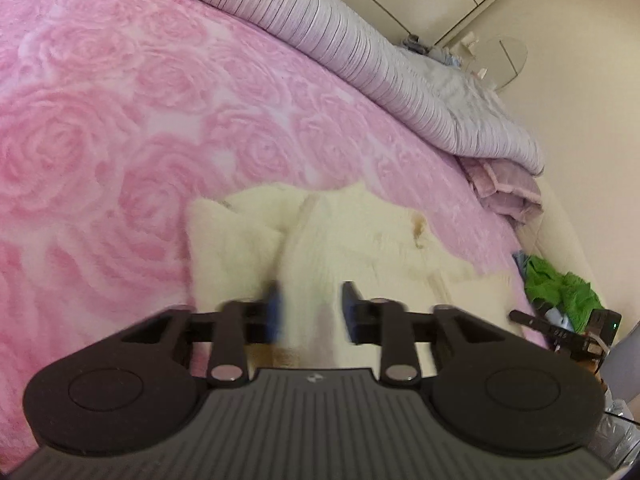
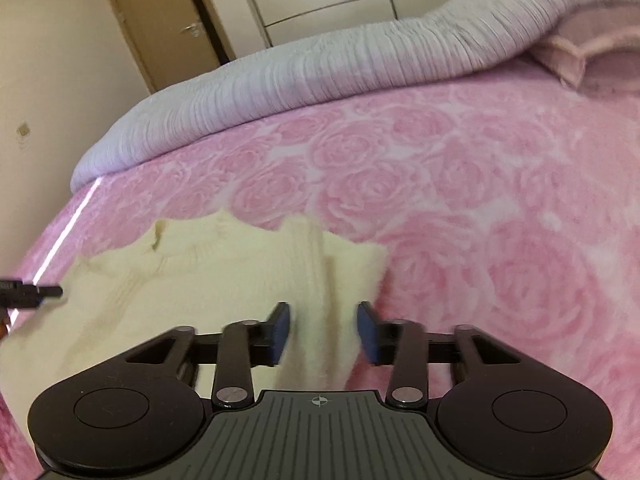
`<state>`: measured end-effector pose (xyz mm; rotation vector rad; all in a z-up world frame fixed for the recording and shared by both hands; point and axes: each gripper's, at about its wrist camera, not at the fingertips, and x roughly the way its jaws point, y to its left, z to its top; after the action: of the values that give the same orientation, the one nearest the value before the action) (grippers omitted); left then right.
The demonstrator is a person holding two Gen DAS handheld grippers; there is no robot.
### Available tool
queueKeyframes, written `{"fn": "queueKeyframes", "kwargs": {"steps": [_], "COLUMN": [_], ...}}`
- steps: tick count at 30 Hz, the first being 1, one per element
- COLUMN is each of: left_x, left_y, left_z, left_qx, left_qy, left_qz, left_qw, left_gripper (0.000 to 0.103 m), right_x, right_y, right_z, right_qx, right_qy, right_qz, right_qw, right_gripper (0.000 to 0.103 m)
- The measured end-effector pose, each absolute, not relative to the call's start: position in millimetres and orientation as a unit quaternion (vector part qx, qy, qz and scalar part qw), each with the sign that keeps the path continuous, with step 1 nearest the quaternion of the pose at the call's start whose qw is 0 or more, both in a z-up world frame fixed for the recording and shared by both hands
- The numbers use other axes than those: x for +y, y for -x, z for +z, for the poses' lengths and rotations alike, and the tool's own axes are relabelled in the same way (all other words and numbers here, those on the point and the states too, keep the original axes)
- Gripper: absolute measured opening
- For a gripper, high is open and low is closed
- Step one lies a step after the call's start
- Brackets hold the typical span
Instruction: Fold clothes
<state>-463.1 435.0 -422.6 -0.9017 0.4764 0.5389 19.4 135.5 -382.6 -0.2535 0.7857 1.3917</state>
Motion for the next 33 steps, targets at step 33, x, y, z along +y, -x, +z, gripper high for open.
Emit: {"fn": "queueKeyframes", "kwargs": {"steps": [33], "left_x": [475.7], "left_y": [416.5], "left_z": [-402.4], "left_qx": [0.217], "left_qy": [0.247], "left_qz": [0.361], "left_qw": [0.873], "left_gripper": [0.008], "right_x": [238.3], "right_y": [-6.0], "right_z": [-378.0], "right_qx": [0.22], "right_qy": [0.223], "right_qz": [0.567], "right_qw": [0.762], "right_gripper": [0.005]}}
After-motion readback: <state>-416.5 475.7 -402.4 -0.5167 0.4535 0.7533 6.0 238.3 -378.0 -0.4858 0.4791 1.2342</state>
